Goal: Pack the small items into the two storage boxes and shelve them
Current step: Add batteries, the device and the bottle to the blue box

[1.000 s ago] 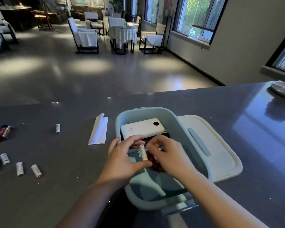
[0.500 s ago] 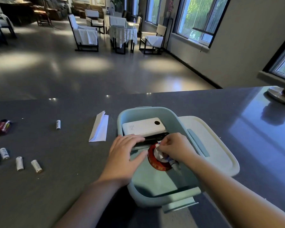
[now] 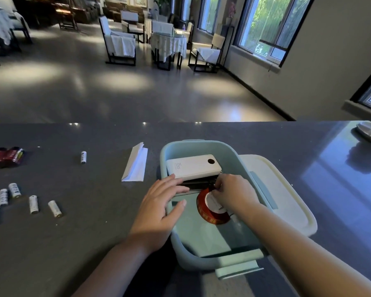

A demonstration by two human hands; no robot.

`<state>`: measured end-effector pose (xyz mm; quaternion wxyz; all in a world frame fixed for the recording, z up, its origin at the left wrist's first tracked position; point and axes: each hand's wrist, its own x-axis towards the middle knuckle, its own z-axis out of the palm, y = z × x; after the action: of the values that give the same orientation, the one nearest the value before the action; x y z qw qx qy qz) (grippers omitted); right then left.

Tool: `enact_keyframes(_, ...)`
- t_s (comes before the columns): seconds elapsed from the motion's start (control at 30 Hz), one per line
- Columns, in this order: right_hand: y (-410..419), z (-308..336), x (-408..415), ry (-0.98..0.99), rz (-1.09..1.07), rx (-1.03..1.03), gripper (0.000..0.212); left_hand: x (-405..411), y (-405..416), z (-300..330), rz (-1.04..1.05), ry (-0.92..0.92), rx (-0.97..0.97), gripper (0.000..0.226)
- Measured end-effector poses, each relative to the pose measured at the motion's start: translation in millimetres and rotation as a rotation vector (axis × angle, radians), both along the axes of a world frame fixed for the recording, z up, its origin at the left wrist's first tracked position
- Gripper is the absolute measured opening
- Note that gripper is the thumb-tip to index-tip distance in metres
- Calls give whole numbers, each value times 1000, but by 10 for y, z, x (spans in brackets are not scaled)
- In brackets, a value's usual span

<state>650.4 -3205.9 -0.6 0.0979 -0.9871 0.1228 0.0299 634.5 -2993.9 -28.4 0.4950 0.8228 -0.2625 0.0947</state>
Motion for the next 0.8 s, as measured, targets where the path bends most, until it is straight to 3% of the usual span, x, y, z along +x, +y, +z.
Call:
enact_keyframes(0.2, 834, 391, -421, -328, 201, 364, 16, -110, 772, -235, 421, 89, -220, 24)
enact_keyframes(0.33, 1675, 309, -480, -214, 413, 470, 21, -203, 1503, -458, 643, 192, -144, 30)
enact_keyframes(0.53, 2529, -259, -91, -69, 526, 443, 35, -64, 2433, -505, 761, 163, 197, 39)
enact_keyframes(0.8, 3178, -539, 741, 136, 819, 228, 68, 543, 2854, -485, 553, 132, 653, 61)
